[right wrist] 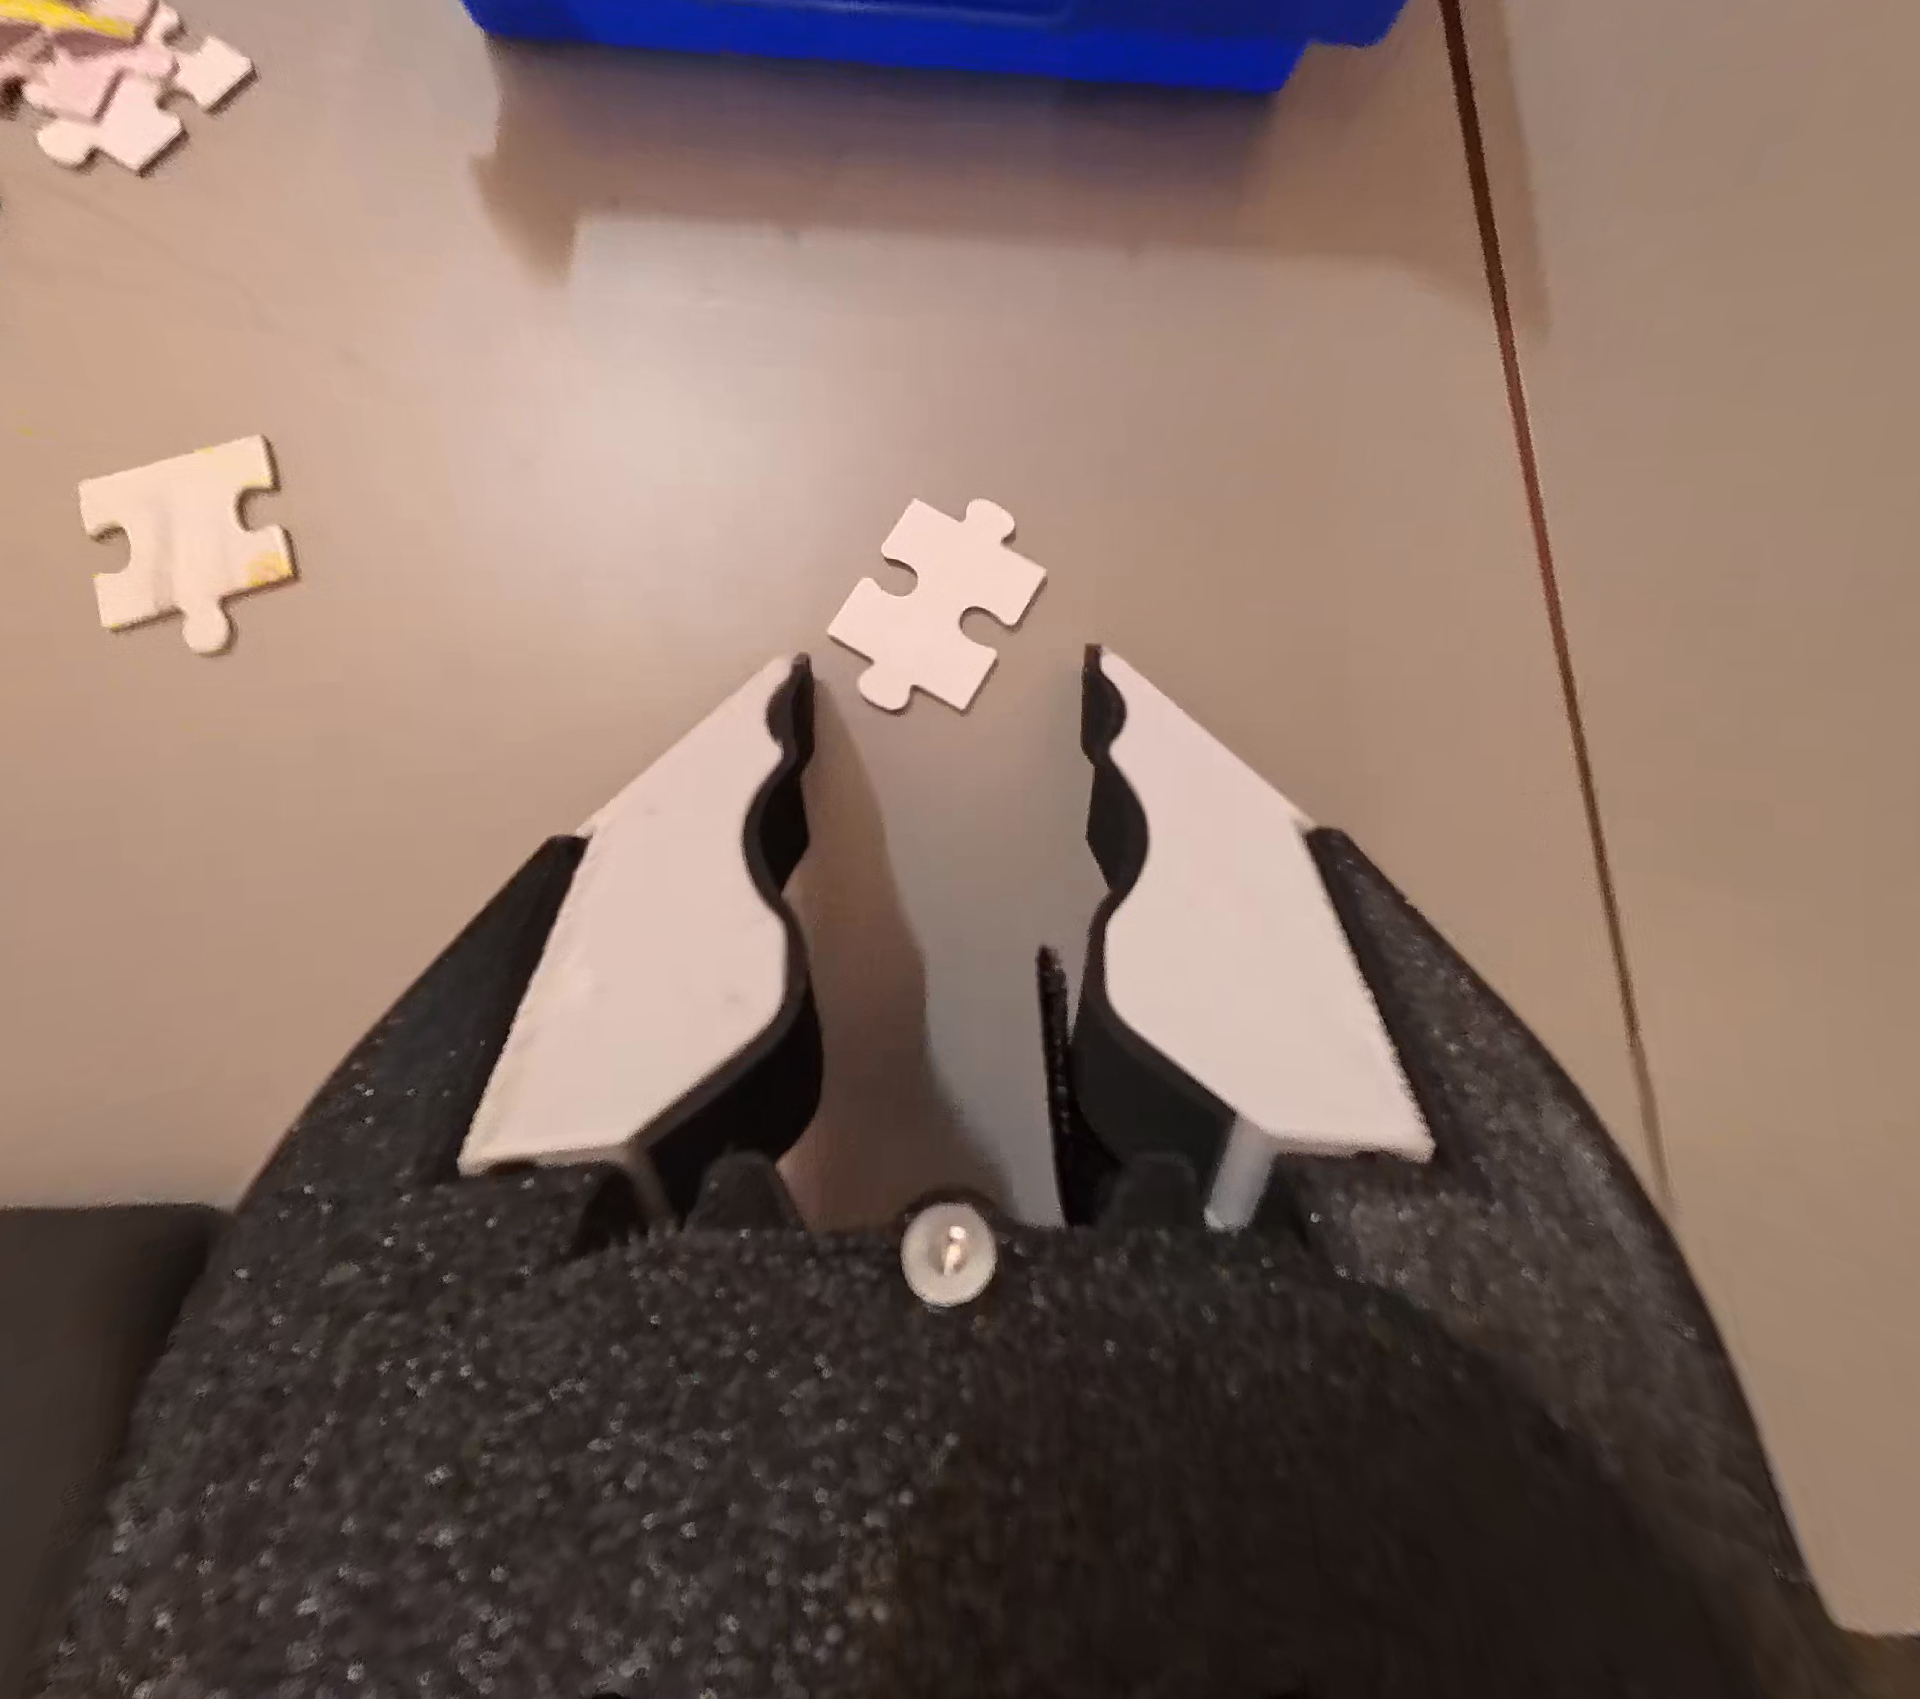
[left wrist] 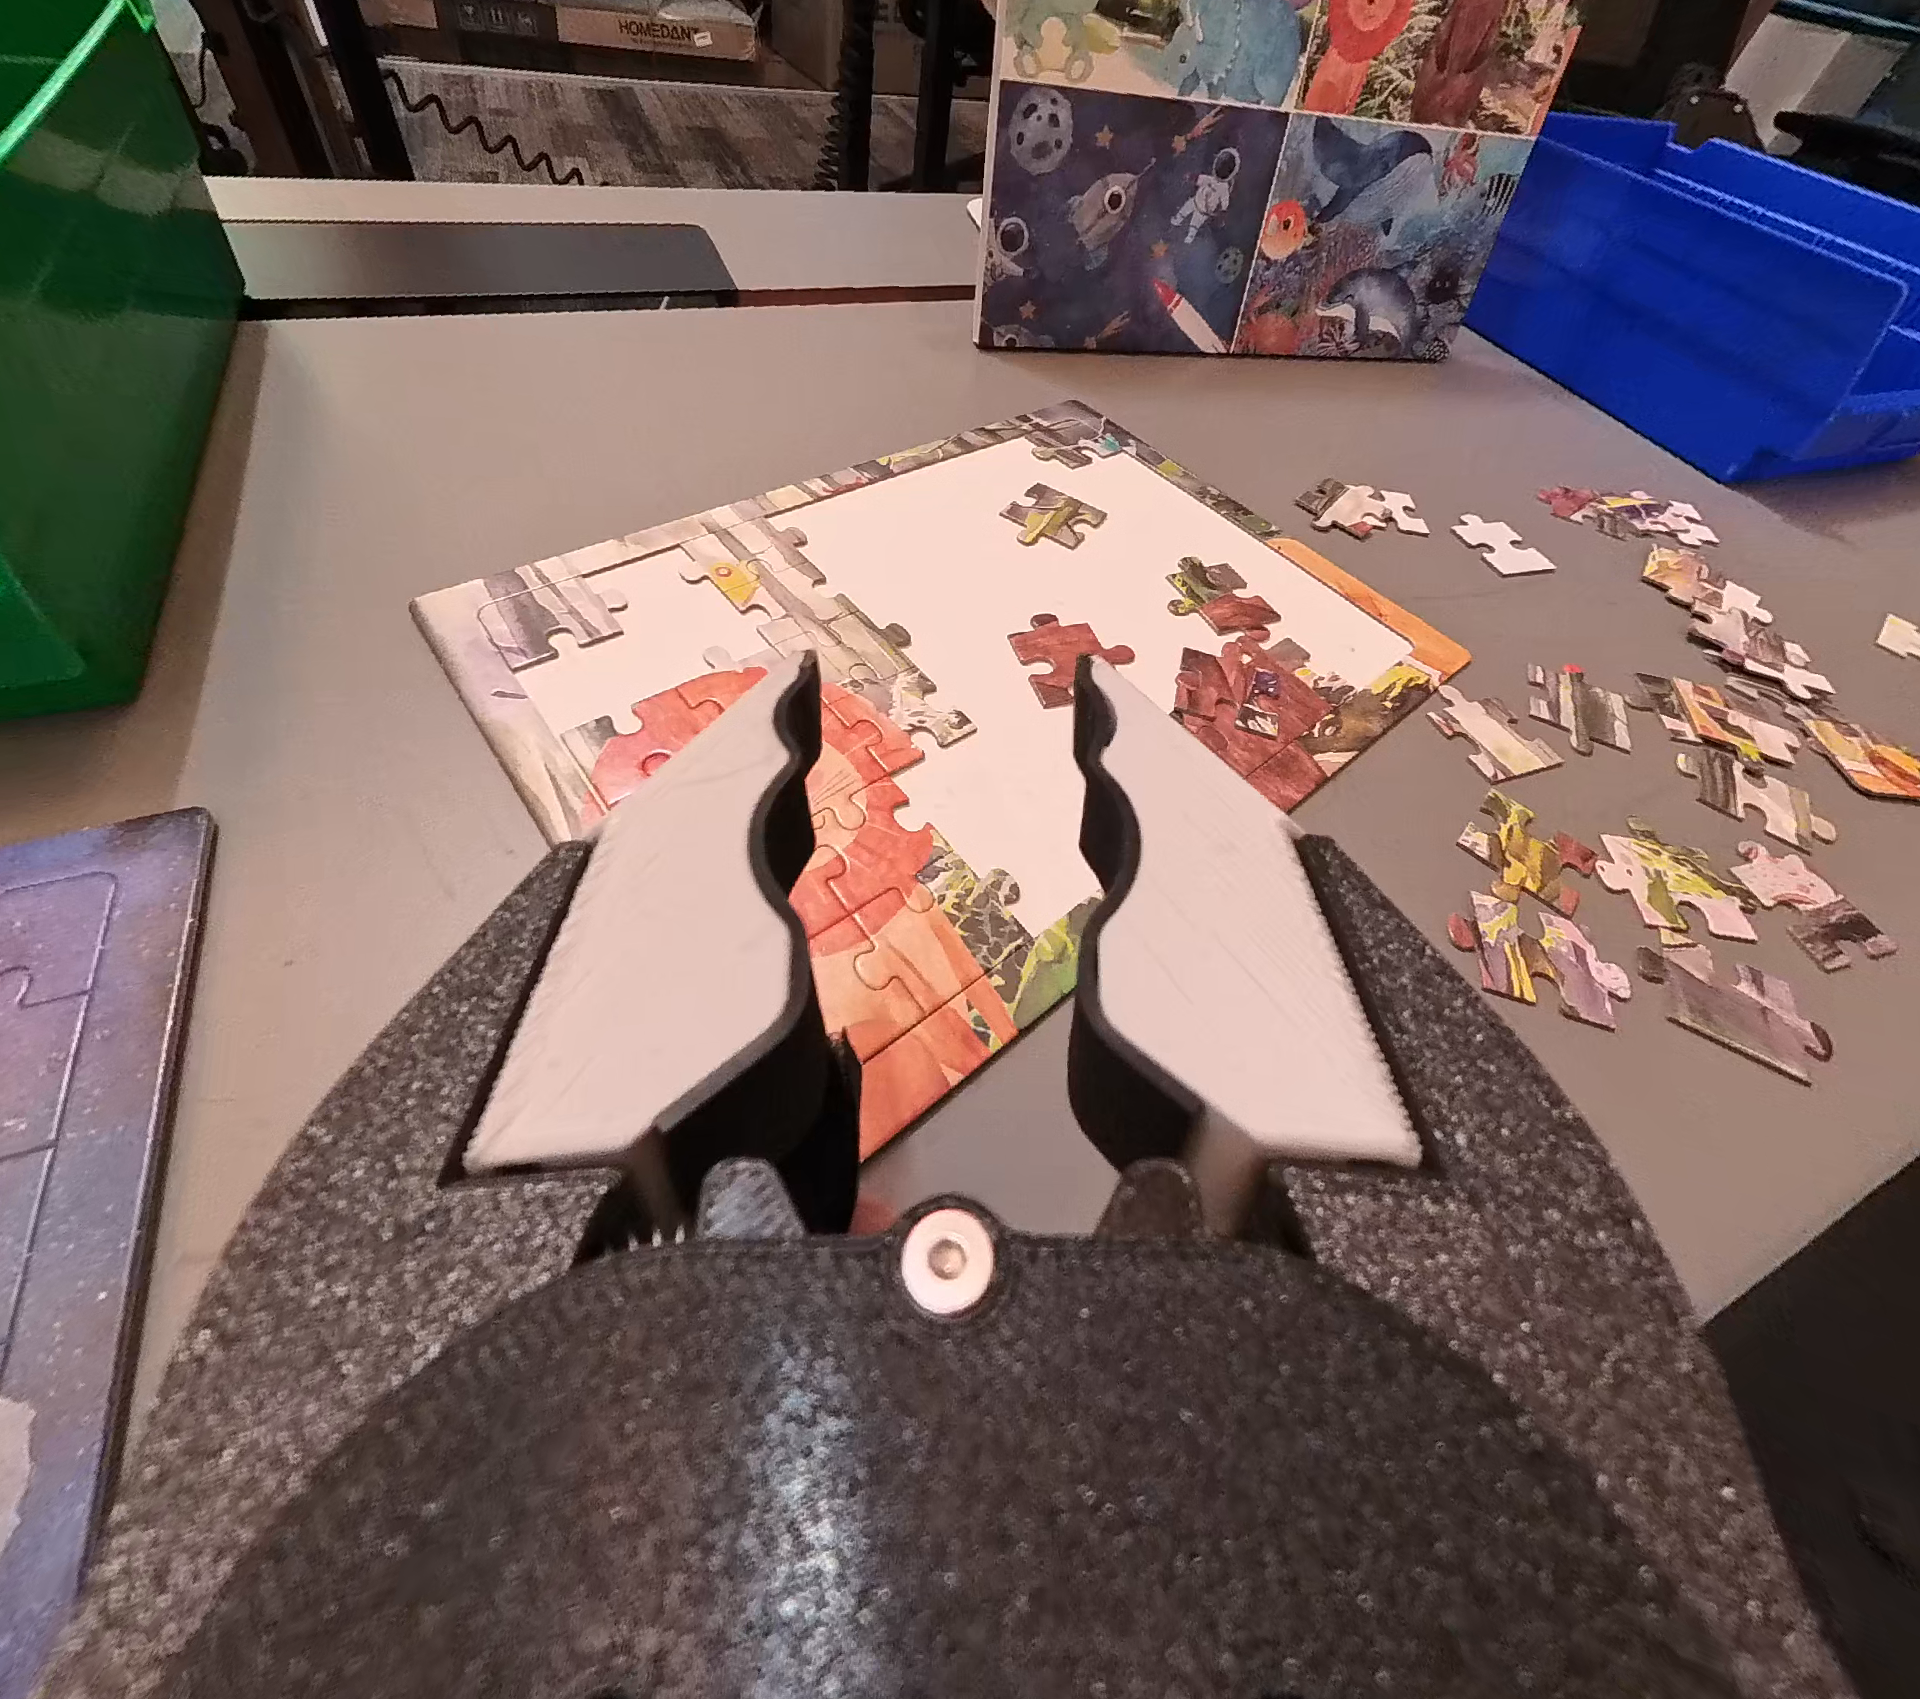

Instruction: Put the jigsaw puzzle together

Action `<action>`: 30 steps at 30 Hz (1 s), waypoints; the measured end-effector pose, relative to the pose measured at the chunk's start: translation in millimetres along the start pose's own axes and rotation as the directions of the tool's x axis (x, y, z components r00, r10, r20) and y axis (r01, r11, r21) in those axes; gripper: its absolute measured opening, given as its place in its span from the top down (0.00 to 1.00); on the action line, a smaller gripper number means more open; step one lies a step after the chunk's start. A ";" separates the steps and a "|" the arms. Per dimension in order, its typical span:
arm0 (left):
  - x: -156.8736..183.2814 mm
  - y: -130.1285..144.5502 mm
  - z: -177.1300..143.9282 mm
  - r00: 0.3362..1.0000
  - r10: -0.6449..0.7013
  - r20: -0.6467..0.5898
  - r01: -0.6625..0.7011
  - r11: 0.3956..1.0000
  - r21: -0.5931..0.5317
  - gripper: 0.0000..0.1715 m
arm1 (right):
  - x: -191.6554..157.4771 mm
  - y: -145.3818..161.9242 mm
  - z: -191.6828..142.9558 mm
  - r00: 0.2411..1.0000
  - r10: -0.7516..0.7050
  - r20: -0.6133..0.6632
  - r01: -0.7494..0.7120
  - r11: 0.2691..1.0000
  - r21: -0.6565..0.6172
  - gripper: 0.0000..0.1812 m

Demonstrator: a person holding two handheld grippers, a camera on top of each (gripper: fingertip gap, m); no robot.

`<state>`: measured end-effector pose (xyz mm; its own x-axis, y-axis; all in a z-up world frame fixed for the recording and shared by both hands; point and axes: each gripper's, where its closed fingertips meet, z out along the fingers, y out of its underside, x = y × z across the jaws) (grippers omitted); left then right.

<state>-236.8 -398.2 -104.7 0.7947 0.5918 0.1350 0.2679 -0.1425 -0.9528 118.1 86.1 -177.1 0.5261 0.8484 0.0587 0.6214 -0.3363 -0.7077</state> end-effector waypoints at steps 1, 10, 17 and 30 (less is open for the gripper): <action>0.4 0.0 0.0 1.000 0.002 -0.001 -0.002 1.000 0.000 0.72 | -2.0 0.2 -0.1 0.998 0.055 0.008 -0.055 0.998 0.007 0.71; 1.7 0.5 0.4 1.000 0.007 -0.005 -0.007 1.000 -0.001 0.72 | -1.1 -1.4 6.6 0.952 0.275 -0.137 -0.270 0.961 0.055 0.73; 1.2 0.5 0.1 1.000 0.007 -0.003 -0.007 1.000 0.000 0.72 | -3.1 -0.8 6.6 0.955 0.253 -0.155 -0.248 0.967 0.049 0.82; 9.3 -5.1 -2.5 0.999 0.033 -0.038 -0.032 0.999 0.031 0.72 | -172.8 -96.6 -117.4 0.165 0.197 0.966 -0.555 0.828 -0.075 0.83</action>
<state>-229.4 -393.9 -97.9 0.8230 0.5566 0.1136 0.2256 -0.1368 -0.9646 35.4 -76.1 -36.2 -0.3518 0.4685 -0.8104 0.2660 -0.7800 -0.5664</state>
